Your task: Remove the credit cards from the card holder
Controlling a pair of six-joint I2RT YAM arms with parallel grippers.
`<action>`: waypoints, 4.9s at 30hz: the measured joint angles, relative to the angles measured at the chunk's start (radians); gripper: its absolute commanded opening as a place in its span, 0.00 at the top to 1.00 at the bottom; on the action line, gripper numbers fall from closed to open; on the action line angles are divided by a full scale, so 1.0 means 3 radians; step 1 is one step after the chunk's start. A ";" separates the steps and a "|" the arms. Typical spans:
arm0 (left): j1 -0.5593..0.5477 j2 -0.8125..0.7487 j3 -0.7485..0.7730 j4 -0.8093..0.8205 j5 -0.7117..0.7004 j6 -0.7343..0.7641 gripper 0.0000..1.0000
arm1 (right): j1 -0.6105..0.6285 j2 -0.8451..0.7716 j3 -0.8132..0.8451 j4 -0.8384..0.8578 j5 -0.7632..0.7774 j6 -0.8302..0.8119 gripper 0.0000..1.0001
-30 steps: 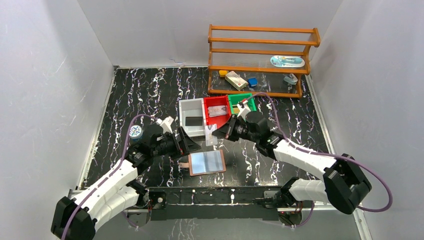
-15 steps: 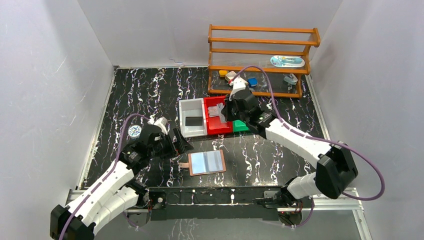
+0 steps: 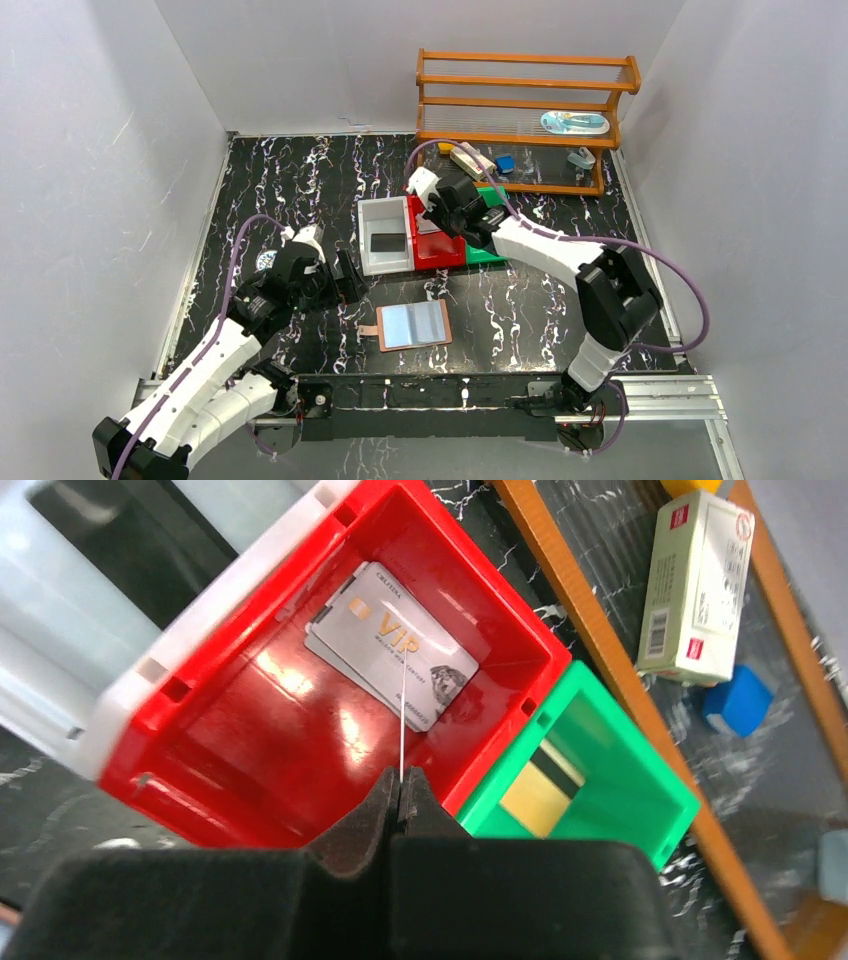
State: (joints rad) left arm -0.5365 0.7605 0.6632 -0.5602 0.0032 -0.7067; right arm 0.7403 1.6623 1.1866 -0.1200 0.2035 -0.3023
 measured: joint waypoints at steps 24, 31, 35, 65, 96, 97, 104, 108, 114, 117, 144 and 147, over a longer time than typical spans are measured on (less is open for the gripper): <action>0.0000 -0.0084 0.0151 -0.0079 -0.0362 0.0631 0.02 | 0.0013 0.0702 0.0245 0.0379 -0.0395 -0.2078 0.89; 0.0000 -0.0098 0.0151 -0.0079 -0.0387 0.0635 0.02 | -0.0055 0.0868 0.0327 0.0435 -0.0518 -0.2373 0.88; 0.0000 -0.0098 0.0151 -0.0079 -0.0387 0.0635 0.02 | -0.0084 0.0928 0.0327 0.0435 -0.0549 -0.2463 0.87; 0.0000 -0.0033 0.0151 -0.0079 -0.0385 0.0633 0.02 | -0.0093 0.1045 0.0326 0.0465 -0.0604 -0.2141 0.54; 0.0000 0.0109 0.0149 -0.0001 -0.0216 0.0640 0.02 | -0.0104 -0.0827 -0.0305 -0.0079 -0.0744 0.2365 0.35; 0.0000 0.0123 0.0149 0.0010 -0.0201 0.0643 0.02 | -0.0104 -0.0834 -0.0417 -0.0149 -0.0813 0.2567 0.35; 0.0000 0.0177 0.0149 0.0024 -0.0141 0.0662 0.02 | -0.0041 -0.0940 -0.1091 -0.0501 -0.0933 0.3536 0.36; 0.0000 0.0177 0.0149 0.0025 -0.0141 0.0662 0.02 | 0.0148 -0.1090 -0.1197 -0.0579 -0.0790 0.3881 0.36; 0.0000 0.0177 0.0149 0.0036 -0.0114 0.0662 0.02 | 0.0554 -0.1148 -0.1214 -0.0631 -0.0467 0.4192 0.36; 0.0000 0.0174 0.0149 0.0047 -0.0069 0.0664 0.02 | 0.0704 -0.1091 -0.1190 -0.0730 -0.0310 0.4280 0.36; -0.0008 0.1316 -0.0056 0.0745 0.1438 0.0289 0.20 | 0.0791 -0.0682 -0.1216 -0.0612 -0.0479 0.4556 0.45; -0.0017 0.1392 -0.0100 0.0741 0.1436 0.0268 0.21 | 0.0795 -0.0608 -0.1216 -0.0593 -0.0526 0.4552 0.45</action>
State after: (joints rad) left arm -0.5415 1.1782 0.6331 -0.3378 0.4339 -0.6262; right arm 0.9787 1.4799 0.8219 -0.2977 0.0456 1.0634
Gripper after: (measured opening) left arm 0.801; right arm 0.553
